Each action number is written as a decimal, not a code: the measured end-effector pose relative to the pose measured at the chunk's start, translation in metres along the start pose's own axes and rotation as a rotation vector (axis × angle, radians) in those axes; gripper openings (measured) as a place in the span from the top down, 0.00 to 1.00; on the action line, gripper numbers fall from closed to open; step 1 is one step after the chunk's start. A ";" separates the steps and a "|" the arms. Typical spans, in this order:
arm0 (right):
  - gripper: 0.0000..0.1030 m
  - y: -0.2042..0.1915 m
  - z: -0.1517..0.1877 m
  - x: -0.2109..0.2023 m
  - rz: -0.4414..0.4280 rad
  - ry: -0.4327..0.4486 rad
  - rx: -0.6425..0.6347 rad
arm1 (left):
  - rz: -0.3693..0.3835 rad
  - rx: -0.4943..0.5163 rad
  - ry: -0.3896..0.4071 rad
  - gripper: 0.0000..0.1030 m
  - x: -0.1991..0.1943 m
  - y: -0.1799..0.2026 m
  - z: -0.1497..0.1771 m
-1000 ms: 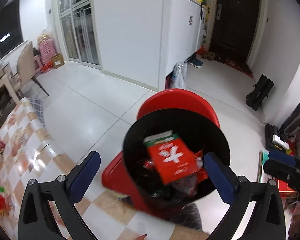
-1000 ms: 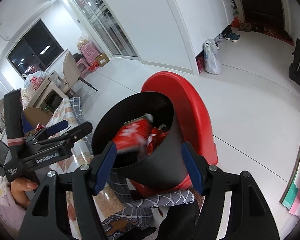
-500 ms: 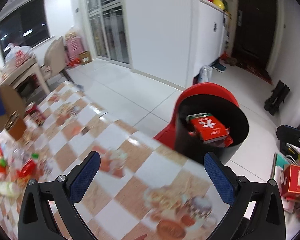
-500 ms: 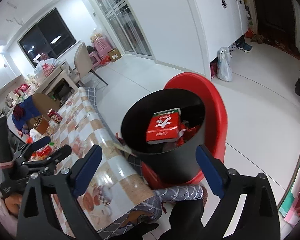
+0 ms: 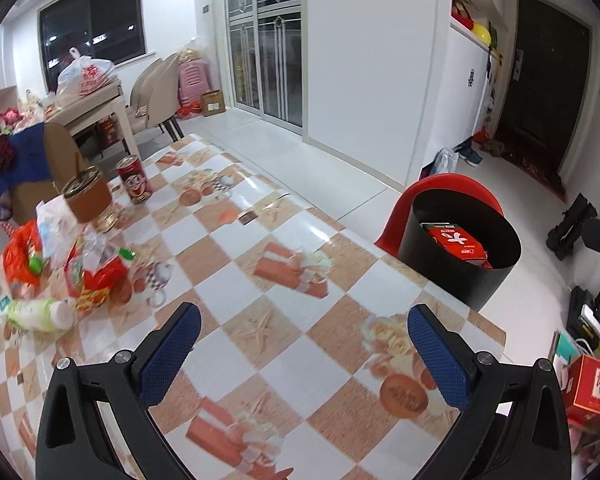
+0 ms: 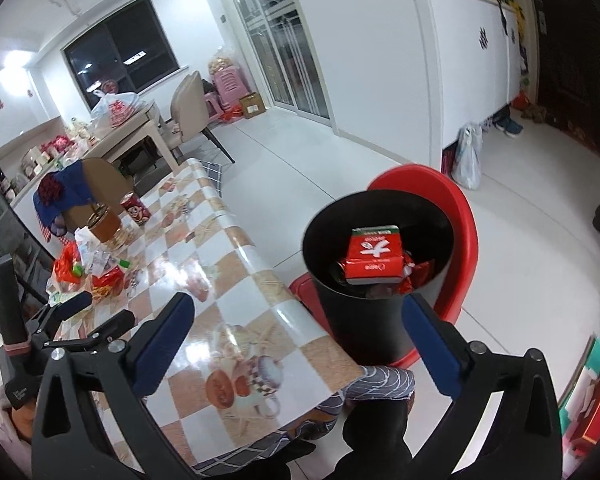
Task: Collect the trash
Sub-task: 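Move both tools back toward the table, then grasp the green-and-white bottle with the left tool while the right tool grasps the green snack bag, then carry the bottle and snack bag over the black bin, then open both tools to drop the bottle and snack bag into the bin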
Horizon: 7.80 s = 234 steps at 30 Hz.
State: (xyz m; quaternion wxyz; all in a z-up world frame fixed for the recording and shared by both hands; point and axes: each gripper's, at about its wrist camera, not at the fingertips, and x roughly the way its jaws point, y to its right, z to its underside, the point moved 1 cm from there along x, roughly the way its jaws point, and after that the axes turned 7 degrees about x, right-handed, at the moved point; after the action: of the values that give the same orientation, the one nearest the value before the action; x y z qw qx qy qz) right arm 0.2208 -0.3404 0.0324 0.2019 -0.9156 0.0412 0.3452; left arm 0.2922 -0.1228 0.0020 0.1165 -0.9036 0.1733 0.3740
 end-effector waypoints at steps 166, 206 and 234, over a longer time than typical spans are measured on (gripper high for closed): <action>0.87 0.033 0.029 0.011 -0.036 -0.036 0.006 | 0.200 0.060 0.053 0.00 -0.004 0.048 -0.004; 0.65 0.129 -0.049 0.104 0.123 -0.067 0.118 | 0.310 0.264 -0.040 0.00 0.141 0.185 -0.136; 0.64 0.157 -0.013 0.050 0.108 -0.016 0.229 | 0.227 0.323 -0.070 0.00 0.168 0.209 -0.119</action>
State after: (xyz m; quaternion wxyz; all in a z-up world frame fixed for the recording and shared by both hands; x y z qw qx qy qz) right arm 0.2330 -0.4863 -0.0450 0.2867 -0.8801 0.1282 0.3560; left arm 0.3954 -0.3916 -0.0523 0.2230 -0.8343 0.3277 0.3833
